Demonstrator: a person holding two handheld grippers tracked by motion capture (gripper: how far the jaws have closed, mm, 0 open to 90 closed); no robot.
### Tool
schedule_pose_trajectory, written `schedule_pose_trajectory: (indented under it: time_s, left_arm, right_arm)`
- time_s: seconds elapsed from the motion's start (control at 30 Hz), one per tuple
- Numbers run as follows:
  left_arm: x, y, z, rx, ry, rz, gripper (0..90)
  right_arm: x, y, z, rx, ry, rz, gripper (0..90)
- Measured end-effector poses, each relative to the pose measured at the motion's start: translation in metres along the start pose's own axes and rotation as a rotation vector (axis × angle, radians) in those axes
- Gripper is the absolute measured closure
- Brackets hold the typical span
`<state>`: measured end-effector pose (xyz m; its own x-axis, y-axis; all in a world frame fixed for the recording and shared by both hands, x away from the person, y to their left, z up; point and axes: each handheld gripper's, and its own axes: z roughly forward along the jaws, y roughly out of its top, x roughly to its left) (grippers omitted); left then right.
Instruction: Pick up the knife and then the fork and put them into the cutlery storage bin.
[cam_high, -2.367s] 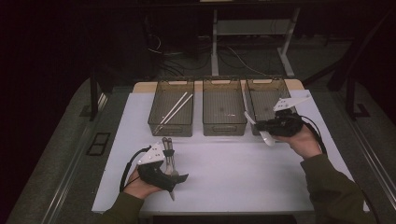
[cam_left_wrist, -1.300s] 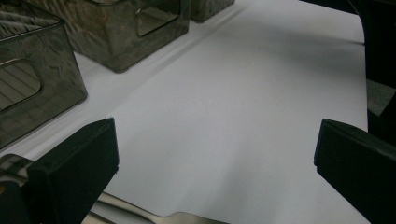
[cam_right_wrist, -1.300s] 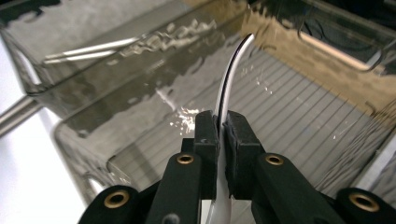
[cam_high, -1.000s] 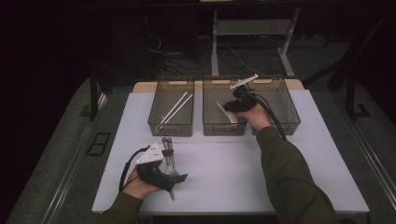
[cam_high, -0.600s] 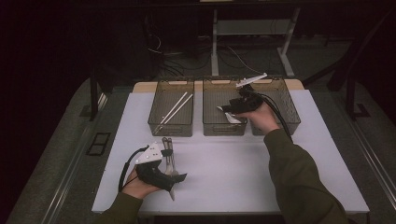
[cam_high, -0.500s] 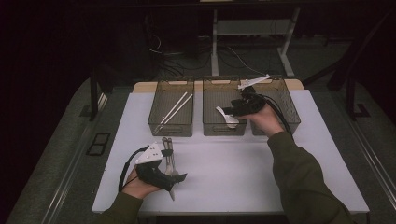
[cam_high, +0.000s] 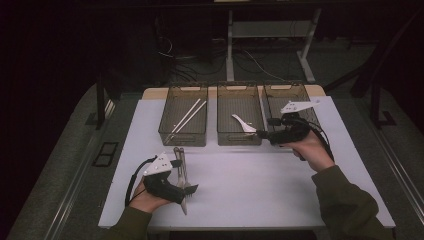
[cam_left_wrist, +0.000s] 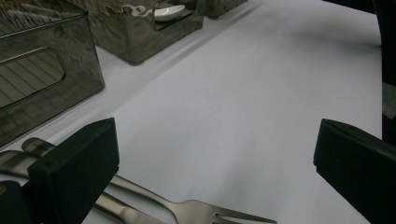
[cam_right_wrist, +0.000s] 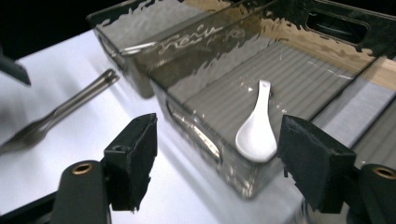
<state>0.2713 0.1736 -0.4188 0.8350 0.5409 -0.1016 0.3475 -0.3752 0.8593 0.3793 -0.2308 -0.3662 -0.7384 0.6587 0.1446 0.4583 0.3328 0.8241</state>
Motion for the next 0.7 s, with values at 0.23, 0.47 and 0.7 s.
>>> schedule_pose_trajectory:
  time_s: [0.23,0.47,0.7]
  left_arm:
    - [0.002,-0.001,-0.004,0.019,0.046,-0.003,9.7]
    - [0.007,-0.002,-0.010,0.037,0.071,-0.022,39.5]
    - [0.011,-0.006,-0.009,0.094,0.054,-0.055,71.6]
  right_arm:
    - [0.010,-0.031,-0.023,-0.034,0.009,0.020,26.5]
    - [0.016,-0.064,-0.046,-0.059,-0.007,0.046,25.7]
    - [0.019,-0.098,-0.062,-0.044,-0.013,0.054,25.0]
